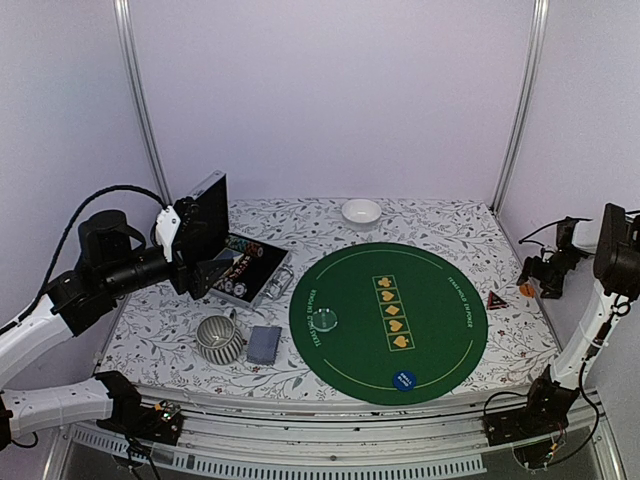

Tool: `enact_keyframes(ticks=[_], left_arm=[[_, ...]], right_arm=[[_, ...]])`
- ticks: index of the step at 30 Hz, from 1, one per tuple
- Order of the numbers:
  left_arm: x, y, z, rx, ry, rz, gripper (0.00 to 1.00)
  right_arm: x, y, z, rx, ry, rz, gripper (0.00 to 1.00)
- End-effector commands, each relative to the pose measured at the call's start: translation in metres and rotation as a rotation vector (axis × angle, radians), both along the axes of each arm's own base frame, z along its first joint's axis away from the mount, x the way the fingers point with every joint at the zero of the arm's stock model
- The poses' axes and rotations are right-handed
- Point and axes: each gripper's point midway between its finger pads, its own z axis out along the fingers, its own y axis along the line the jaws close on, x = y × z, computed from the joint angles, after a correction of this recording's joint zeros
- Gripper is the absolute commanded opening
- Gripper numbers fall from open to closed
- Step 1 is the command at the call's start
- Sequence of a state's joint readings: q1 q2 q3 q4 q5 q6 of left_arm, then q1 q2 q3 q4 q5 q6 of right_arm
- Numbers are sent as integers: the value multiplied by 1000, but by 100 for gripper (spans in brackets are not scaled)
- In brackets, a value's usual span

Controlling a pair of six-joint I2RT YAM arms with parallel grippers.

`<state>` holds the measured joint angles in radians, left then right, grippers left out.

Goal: Distribute texas hold em gaming equipment
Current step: Pick up the big blind button from the corner of the board.

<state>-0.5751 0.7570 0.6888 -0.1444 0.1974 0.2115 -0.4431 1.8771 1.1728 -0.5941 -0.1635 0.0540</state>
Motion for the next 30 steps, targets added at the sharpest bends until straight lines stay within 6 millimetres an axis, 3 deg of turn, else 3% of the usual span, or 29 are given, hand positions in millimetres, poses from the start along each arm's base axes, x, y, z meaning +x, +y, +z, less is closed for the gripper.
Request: enact_keyframes(ticks=[1, 9, 15, 22, 30], left_arm=[[4, 5, 2, 4, -16, 22, 98], [4, 6, 2, 2, -17, 23, 98], [4, 5, 2, 4, -18, 23, 98], [3, 6, 4, 3, -24, 22, 98], [2, 5, 4, 4, -26, 13, 98]], right_arm=[[5, 5, -5, 5, 7, 25, 85], [-9, 1, -24, -17, 81, 5, 71], [-11, -9, -23, -12, 68, -37, 49], [-8, -8, -14, -9, 35, -34, 35], [-14, -15, -3, -50, 54, -49, 30]])
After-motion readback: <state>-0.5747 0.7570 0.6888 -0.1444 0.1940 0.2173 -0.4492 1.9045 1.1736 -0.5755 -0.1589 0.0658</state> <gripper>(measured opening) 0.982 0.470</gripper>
